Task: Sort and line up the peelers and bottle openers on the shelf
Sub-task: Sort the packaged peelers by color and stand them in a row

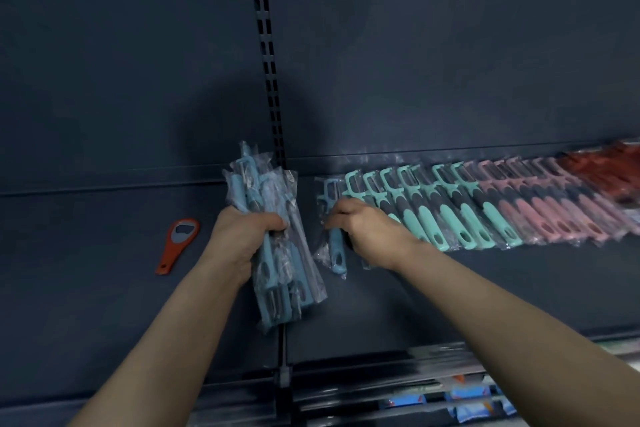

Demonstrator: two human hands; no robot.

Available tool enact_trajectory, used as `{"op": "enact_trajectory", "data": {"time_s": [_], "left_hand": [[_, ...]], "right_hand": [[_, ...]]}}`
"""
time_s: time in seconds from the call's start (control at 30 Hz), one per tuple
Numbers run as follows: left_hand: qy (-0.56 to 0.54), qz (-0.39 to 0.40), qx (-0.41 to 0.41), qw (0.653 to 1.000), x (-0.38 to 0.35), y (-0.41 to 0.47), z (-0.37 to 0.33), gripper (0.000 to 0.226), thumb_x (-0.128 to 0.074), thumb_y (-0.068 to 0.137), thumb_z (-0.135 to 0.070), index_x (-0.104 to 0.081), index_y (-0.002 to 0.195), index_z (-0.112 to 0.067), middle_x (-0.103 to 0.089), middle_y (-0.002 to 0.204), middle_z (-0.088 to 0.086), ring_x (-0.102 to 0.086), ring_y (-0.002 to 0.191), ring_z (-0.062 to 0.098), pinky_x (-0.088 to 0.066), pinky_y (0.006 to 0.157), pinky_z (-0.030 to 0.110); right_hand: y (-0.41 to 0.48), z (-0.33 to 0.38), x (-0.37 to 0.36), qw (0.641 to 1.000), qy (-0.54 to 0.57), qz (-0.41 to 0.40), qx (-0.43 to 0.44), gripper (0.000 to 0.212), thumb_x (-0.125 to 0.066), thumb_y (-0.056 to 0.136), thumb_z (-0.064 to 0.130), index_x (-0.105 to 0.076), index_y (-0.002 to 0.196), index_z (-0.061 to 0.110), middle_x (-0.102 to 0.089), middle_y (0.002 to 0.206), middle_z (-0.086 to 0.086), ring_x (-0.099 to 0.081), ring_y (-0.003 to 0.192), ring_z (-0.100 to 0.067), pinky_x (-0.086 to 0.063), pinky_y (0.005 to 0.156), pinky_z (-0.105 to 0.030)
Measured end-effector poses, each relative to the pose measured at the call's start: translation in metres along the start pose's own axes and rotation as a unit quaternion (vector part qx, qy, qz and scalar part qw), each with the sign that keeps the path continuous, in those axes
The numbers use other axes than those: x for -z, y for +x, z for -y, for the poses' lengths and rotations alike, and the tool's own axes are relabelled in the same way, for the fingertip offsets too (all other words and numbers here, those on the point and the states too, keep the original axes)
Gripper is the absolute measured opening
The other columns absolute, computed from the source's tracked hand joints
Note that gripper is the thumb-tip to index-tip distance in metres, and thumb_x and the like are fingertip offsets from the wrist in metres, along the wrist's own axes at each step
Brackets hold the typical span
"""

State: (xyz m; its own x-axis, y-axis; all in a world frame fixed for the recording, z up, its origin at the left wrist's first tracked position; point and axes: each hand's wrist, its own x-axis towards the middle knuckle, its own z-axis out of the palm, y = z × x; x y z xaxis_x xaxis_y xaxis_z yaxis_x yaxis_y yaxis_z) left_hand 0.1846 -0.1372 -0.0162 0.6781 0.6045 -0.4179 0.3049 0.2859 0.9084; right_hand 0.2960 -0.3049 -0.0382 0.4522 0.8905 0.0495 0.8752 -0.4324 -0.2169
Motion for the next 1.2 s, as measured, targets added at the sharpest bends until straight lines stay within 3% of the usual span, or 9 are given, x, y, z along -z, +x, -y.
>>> {"op": "enact_trajectory", "data": {"time_s": [0.13, 0.23, 0.67, 0.73, 0.83, 0.9, 1.0, 1.1, 1.2], "left_hand": [[0.003, 0.004, 0.0, 1.0, -0.002, 0.001, 0.0, 0.024, -0.071, 0.069, 0.005, -0.065, 0.092, -0.001, -0.071, 0.078, 0.018, -0.069, 0.063, 0.029, -0.056, 0.054, 0.039], [0.006, 0.005, -0.002, 1.0, -0.004, 0.001, 0.001, 0.024, -0.071, 0.069, 0.005, -0.065, 0.092, -0.001, -0.07, 0.077, 0.017, -0.069, 0.061, 0.028, -0.055, 0.052, 0.037], [0.02, 0.044, 0.009, 0.999, -0.01, 0.0, -0.001, 0.027, -0.072, 0.069, 0.005, -0.065, 0.095, 0.0, -0.07, 0.08, 0.018, -0.069, 0.063, 0.027, -0.055, 0.053, 0.035], [0.02, 0.057, 0.006, 0.998, -0.013, -0.001, -0.002, 0.027, -0.071, 0.069, 0.007, -0.066, 0.094, -0.001, -0.071, 0.077, 0.016, -0.069, 0.06, 0.026, -0.055, 0.052, 0.034], [0.015, 0.081, -0.003, 0.997, -0.015, -0.001, -0.004, 0.03, -0.07, 0.069, 0.009, -0.067, 0.097, -0.002, -0.072, 0.08, 0.017, -0.071, 0.067, 0.028, -0.056, 0.056, 0.035], [0.01, 0.091, -0.003, 0.996, -0.015, -0.001, -0.006, 0.032, -0.07, 0.07, 0.009, -0.067, 0.099, -0.002, -0.072, 0.084, 0.018, -0.071, 0.073, 0.031, -0.057, 0.061, 0.038], [-0.002, 0.097, 0.007, 0.995, -0.013, -0.002, -0.007, 0.029, -0.067, 0.071, 0.011, -0.066, 0.097, -0.001, -0.072, 0.08, 0.019, -0.071, 0.07, 0.031, -0.056, 0.058, 0.039], [-0.018, 0.106, 0.01, 0.994, -0.01, -0.004, -0.007, 0.024, -0.065, 0.073, 0.011, -0.067, 0.094, 0.0, -0.072, 0.074, 0.016, -0.07, 0.063, 0.028, -0.055, 0.052, 0.034], [-0.03, 0.117, 0.004, 0.993, -0.005, -0.005, -0.009, 0.025, -0.064, 0.074, 0.011, -0.068, 0.095, -0.002, -0.073, 0.077, 0.015, -0.07, 0.064, 0.027, -0.055, 0.052, 0.034]], "right_hand": [[-0.001, 0.004, -0.001, 0.998, 0.048, -0.03, -0.035, 0.034, -0.044, 0.093, 0.011, -0.063, 0.121, 0.012, -0.052, 0.124, -0.004, -0.048, 0.117, -0.019, -0.04, 0.101, -0.03], [0.0, 0.003, -0.003, 0.998, 0.044, -0.026, -0.047, 0.031, -0.047, 0.096, 0.026, -0.065, 0.118, 0.012, -0.052, 0.121, -0.003, -0.048, 0.114, -0.019, -0.041, 0.098, -0.031], [0.001, 0.004, -0.004, 0.992, 0.054, -0.095, -0.064, 0.034, -0.05, 0.096, 0.024, -0.058, 0.126, 0.01, -0.057, 0.124, -0.006, -0.048, 0.116, -0.022, -0.035, 0.099, -0.028], [0.002, 0.014, 0.001, 0.977, 0.146, -0.138, -0.074, 0.028, -0.055, 0.094, 0.024, -0.064, 0.117, 0.011, -0.065, 0.112, -0.004, -0.057, 0.104, -0.016, -0.043, 0.091, -0.026], [0.005, 0.03, 0.009, 0.92, 0.35, -0.139, -0.112, 0.02, -0.062, 0.09, 0.029, -0.07, 0.102, 0.015, -0.067, 0.08, 0.011, -0.059, 0.07, 0.003, -0.046, 0.065, -0.014], [0.007, 0.036, 0.01, 0.883, 0.432, -0.112, -0.149, 0.021, -0.068, 0.085, 0.032, -0.066, 0.101, 0.018, -0.064, 0.079, 0.011, -0.059, 0.069, 0.003, -0.045, 0.064, -0.013], [0.01, 0.038, 0.011, 0.858, 0.468, -0.083, -0.197, 0.027, -0.073, 0.081, 0.023, -0.058, 0.102, 0.017, -0.061, 0.082, 0.006, -0.059, 0.071, -0.004, -0.049, 0.064, -0.015], [0.012, 0.038, 0.014, 0.827, 0.509, -0.058, -0.23, 0.042, -0.072, 0.08, 0.01, -0.054, 0.118, 0.007, -0.06, 0.083, 0.002, -0.061, 0.066, -0.008, -0.051, 0.06, -0.018], [0.015, 0.04, 0.015, 0.812, 0.53, -0.05, -0.24, 0.051, -0.071, 0.081, 0.012, -0.048, 0.126, 0.015, -0.061, 0.086, 0.004, -0.064, 0.061, -0.001, -0.048, 0.053, -0.013]]}}
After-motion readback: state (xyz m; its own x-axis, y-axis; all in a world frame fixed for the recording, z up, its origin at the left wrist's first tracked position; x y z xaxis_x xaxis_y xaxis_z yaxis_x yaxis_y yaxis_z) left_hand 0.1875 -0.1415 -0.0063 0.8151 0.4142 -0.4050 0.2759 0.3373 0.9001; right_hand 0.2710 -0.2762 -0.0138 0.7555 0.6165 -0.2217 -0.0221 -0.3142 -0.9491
